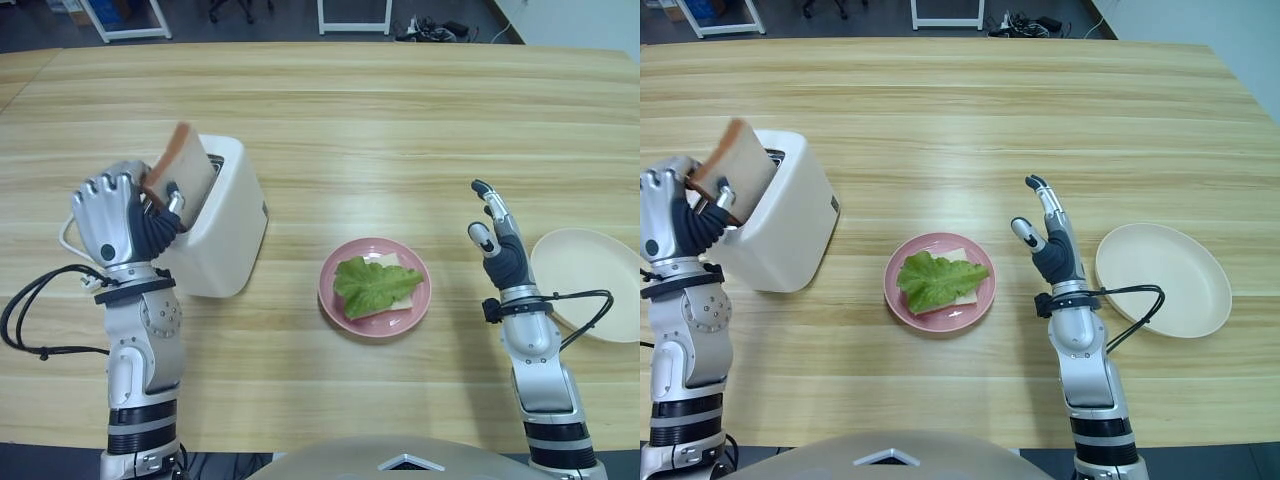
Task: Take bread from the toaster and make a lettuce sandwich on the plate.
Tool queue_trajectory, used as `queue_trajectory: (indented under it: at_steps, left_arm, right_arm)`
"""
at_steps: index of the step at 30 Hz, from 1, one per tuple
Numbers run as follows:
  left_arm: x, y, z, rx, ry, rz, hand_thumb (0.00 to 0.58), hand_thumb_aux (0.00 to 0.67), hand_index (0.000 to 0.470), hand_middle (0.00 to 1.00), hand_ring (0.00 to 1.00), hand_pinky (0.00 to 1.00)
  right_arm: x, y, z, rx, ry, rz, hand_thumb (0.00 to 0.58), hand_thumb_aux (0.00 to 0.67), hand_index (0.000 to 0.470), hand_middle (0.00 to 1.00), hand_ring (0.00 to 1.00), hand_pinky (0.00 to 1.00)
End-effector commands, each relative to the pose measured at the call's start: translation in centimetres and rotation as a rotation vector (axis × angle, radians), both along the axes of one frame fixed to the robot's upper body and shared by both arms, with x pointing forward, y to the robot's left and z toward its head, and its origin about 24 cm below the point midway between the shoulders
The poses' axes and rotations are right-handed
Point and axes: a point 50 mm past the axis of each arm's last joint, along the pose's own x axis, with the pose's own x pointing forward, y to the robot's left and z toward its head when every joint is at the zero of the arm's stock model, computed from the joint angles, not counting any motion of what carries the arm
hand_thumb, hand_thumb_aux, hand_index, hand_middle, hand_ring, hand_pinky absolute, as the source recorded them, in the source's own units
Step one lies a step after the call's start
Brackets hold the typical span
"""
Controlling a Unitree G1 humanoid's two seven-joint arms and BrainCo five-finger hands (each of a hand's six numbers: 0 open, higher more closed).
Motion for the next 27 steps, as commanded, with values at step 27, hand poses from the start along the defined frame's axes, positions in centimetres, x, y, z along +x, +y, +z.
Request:
queue_trajectory:
  at_steps: [27]
  left_arm:
    - [4.4, -14.4, -9.2, -1.221, 0.966, -1.138, 0.580, 0.670, 0.470, 1.00, 1.00, 1.00]
  right_arm:
    - [1.2, -1.7, -2.5, 0.023, 0.085, -0.087, 0.000, 0.000, 0.000, 0.00, 0.00, 0.00]
